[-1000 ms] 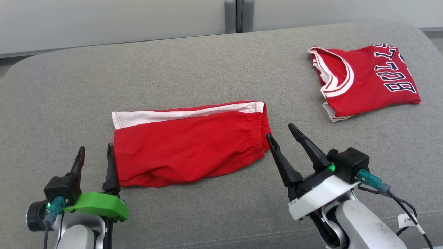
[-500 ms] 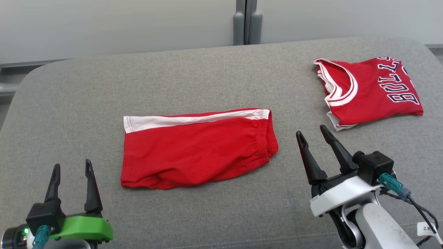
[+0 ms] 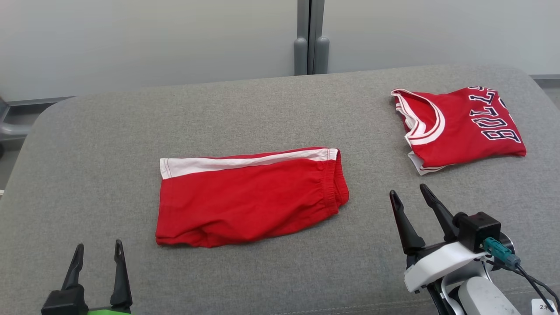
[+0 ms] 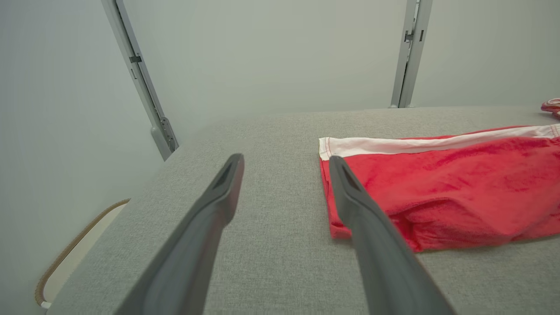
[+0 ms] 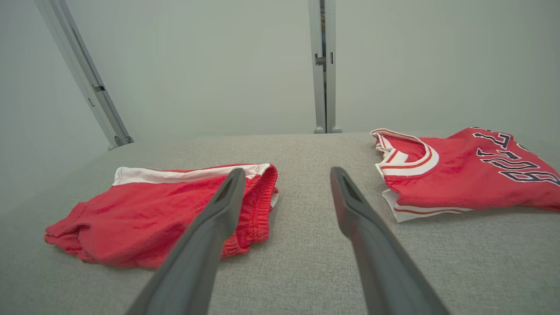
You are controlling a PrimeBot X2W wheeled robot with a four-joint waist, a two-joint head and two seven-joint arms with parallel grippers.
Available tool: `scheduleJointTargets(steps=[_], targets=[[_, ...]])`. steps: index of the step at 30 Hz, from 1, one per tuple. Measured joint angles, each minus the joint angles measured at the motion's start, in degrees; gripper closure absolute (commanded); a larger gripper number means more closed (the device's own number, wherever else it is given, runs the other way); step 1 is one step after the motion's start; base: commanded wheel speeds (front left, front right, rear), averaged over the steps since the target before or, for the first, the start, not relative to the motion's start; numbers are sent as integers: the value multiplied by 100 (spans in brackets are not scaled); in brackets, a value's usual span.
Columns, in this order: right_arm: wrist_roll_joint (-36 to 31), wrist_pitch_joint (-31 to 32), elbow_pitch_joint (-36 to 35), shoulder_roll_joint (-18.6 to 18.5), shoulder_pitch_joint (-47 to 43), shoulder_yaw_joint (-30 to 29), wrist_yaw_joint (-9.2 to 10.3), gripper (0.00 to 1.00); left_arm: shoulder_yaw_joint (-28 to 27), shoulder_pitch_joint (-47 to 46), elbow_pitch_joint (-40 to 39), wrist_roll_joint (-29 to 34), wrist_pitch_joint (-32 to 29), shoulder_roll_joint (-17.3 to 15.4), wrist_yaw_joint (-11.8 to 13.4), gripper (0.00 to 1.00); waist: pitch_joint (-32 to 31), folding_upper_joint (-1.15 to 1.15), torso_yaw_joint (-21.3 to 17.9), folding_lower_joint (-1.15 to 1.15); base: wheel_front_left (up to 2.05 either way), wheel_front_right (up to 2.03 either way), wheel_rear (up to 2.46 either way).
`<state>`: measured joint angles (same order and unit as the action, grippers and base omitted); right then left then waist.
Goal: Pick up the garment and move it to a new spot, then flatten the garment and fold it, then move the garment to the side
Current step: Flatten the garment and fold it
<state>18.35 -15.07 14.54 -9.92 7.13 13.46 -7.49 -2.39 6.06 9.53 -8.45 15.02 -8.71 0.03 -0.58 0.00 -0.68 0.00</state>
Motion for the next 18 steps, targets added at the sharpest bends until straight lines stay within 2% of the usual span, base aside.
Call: scheduleJointTargets(steps=[11,18], targets=[[-34,0,174,13,18,12,0,0,9,83,8,94,-33,-165,98,0,-19,0,79,0,0,0,0],[-31,0,181,19,29,40,0,0,23,80,1,-59,-32,-162,-7,0,0,0,105,0,0,0,0]])
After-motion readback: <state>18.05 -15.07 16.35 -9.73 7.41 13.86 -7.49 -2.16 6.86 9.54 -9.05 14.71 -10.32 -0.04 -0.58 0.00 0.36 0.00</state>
